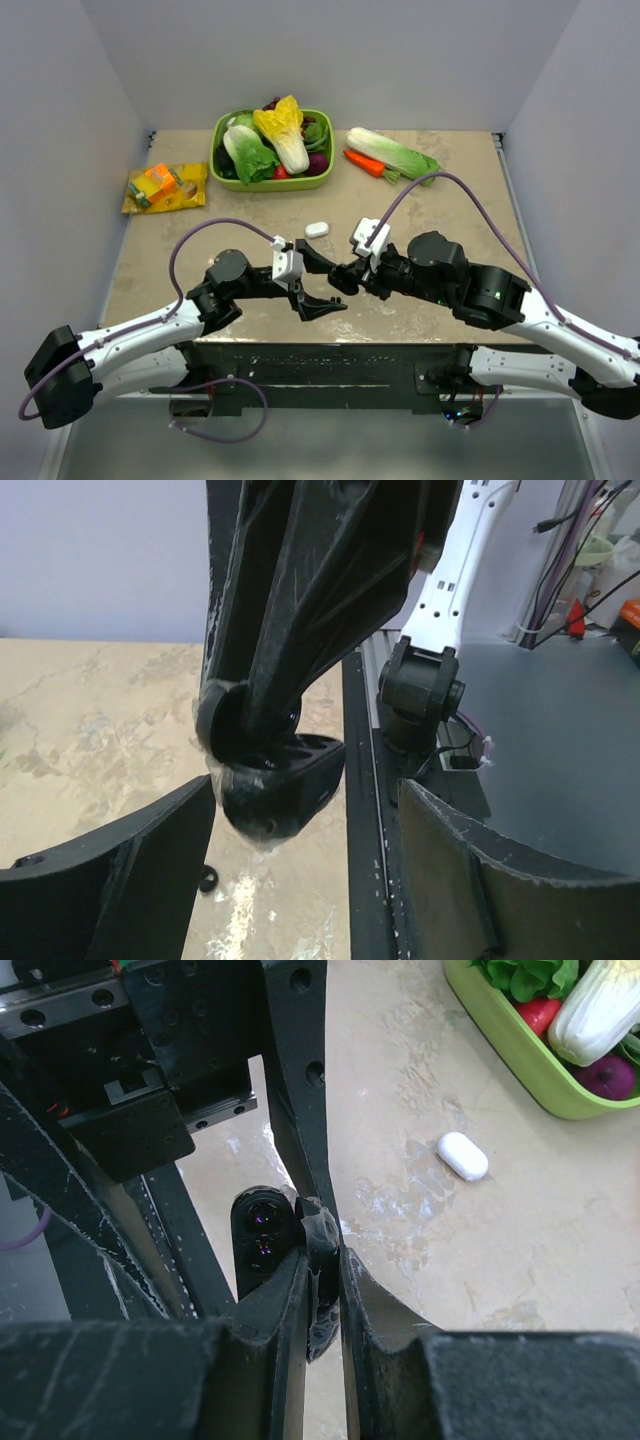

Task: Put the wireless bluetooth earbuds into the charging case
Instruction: Adjust the charging case.

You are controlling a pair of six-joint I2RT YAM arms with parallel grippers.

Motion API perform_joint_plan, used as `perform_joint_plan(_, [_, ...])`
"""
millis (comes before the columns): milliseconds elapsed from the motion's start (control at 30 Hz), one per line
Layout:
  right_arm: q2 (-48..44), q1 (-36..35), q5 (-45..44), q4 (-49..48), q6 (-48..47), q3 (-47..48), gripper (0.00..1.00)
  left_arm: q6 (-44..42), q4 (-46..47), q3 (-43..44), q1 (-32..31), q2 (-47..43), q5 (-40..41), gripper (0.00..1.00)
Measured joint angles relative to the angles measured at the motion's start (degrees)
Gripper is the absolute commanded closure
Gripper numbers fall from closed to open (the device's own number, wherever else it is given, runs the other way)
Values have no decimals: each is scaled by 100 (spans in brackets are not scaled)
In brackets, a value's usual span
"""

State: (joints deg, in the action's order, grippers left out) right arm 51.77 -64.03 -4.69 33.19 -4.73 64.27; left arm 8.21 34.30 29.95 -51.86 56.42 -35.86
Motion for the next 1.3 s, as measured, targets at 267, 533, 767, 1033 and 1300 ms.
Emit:
perform_joint_plan(267, [35,-9,2,-7,4,-24,100,157,236,146,0,181,-251,42])
perform_joint_plan(533, [35,-17,57,-4,15,-92,100,229,269,146,11,389,-330,61])
perform_joint_plan(767, [31,-22,125,-11,-28,-92,100,319,271,146,37,400,-437,92])
perform_joint_plan(1033, [22,-26,111,-59,109,-105,52,374,590,7,37,400,-433,100])
perform_joint_plan(1300, [-627,-24,-957,-787,1244,-546,30,533,1574,-767,22,149,208,100])
